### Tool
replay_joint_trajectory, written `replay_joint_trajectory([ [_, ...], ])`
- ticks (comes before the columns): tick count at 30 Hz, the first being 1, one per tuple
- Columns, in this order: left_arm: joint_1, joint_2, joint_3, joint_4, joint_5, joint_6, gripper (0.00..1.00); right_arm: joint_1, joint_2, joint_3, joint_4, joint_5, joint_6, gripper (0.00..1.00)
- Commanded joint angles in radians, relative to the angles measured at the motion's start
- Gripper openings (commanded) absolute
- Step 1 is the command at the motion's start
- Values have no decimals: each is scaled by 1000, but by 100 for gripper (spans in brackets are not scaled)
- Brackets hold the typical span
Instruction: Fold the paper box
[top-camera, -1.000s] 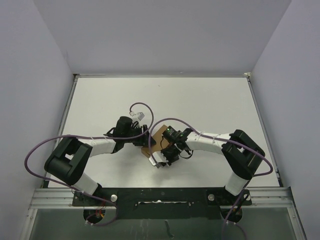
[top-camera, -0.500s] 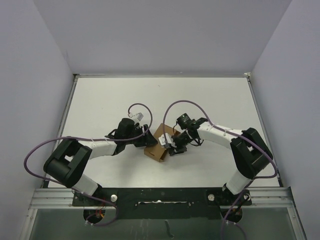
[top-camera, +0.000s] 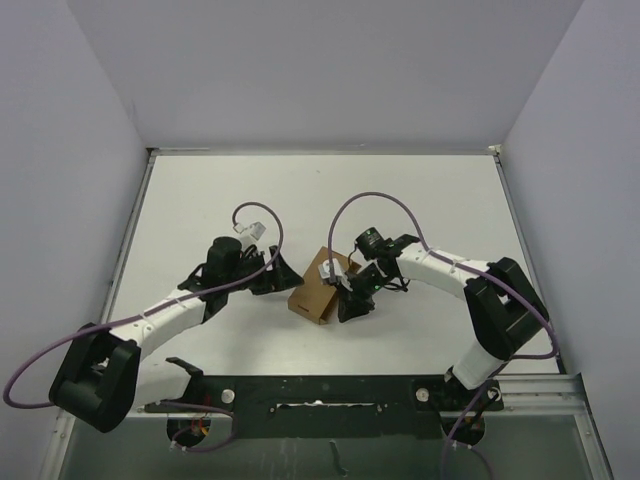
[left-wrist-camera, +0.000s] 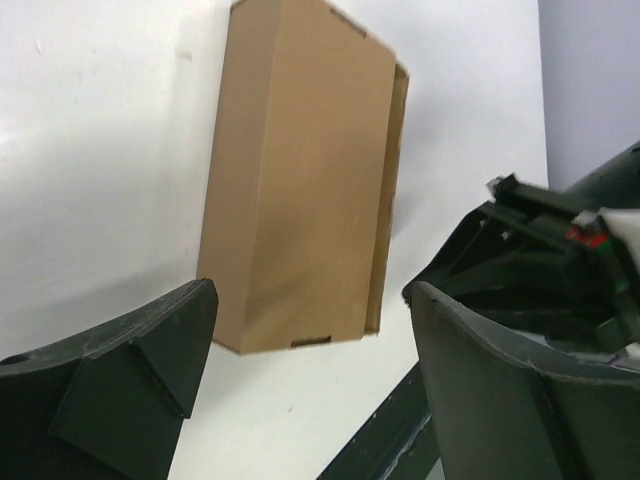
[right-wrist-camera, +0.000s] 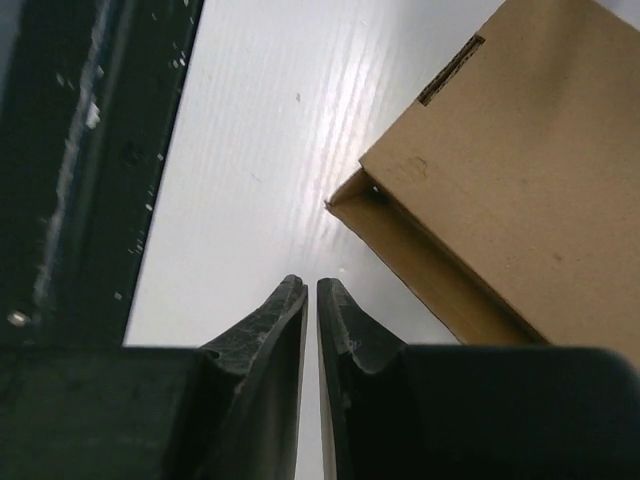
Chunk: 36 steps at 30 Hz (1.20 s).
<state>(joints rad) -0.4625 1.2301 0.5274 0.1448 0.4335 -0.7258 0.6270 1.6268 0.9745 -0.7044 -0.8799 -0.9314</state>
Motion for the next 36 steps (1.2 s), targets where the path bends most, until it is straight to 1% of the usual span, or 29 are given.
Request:
replay_joint_trajectory([
  [1,-4,-32,-53,-43,60,60,77,-3,-35,8,70,-126,315,11],
  [2,-8,-30,-61,-30,60,67,76,8,-41,5,109,-96,387,11],
  [4,-13,-24,-78,9,59,78,76,4,-59,-36,226,-97,580,11],
  [8,-16,-14,-98,89,59,84,74,-17,-83,-157,405,-146,824,10],
  [10,-19,-10,-99,115,61,88,74,-31,-97,-216,480,-138,973,7],
  [12,-25,-4,-103,137,59,93,73,-40,-102,-263,541,-159,1072,3],
  [14,-29,1,-109,156,54,95,73,-40,-86,-284,587,-166,1134,2],
  [16,-30,7,-113,169,49,95,72,-38,-54,-303,628,-147,1158,1],
  [19,-29,24,-119,176,41,96,70,-30,3,-279,633,-117,1147,0],
  [24,-39,100,-119,217,60,93,63,7,61,-239,639,-52,1134,0],
  [30,-53,147,-119,244,79,70,54,16,45,-213,675,19,1144,0],
  [34,-83,160,-110,237,85,54,47,14,35,-196,737,15,1193,0],
  [36,-104,159,-104,220,76,51,46,6,33,-188,761,10,1216,0],
])
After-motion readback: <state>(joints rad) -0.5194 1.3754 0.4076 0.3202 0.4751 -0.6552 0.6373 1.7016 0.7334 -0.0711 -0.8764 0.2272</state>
